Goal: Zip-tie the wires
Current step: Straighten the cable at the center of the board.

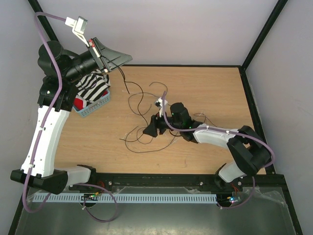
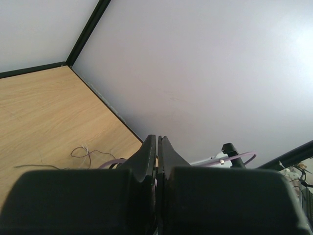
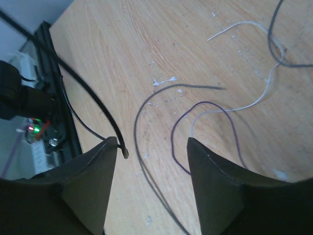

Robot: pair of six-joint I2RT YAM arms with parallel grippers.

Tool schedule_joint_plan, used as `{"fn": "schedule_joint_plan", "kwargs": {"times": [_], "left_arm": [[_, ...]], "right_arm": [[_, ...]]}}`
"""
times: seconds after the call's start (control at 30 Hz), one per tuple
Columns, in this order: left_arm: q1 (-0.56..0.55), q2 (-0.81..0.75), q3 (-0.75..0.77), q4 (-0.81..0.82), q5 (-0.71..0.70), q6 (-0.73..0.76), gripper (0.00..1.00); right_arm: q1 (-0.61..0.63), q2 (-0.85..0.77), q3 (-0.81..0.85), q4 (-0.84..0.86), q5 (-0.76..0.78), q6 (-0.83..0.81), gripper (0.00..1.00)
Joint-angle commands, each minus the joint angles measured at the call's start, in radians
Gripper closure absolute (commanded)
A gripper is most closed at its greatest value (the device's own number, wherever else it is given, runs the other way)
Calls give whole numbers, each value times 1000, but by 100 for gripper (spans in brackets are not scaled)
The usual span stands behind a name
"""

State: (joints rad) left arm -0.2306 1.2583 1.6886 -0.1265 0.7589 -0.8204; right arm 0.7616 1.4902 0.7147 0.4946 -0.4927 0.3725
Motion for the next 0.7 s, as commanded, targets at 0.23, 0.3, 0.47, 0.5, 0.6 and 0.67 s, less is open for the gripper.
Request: {"fn": "schedule_joint_plan", "kwargs": {"times": [0.23,0.3,0.47,0.5,0.6,0.67], "left_arm": [[23,-32,-21,19,12,-6,100],[24,-34,-28,19,17,-6,100],[49,-51,-58,18,24,-17,100],[50,-52,-58,19,23,-17,100],[52,-54,-61,19,31,-15,100],[60,-56,-73,17,54,-12,100]], "right_arm": [[5,-50,-4,73,0,42,88],[4,-63,0,45,15,14,100],[-7,-124,-1,-37,87,-37,100],[-8,-133,1,-43,87,-40,100],[-11,-156,30,-149,126,-75,100],[-12,-188,62,-285,242,-141,100]]}}
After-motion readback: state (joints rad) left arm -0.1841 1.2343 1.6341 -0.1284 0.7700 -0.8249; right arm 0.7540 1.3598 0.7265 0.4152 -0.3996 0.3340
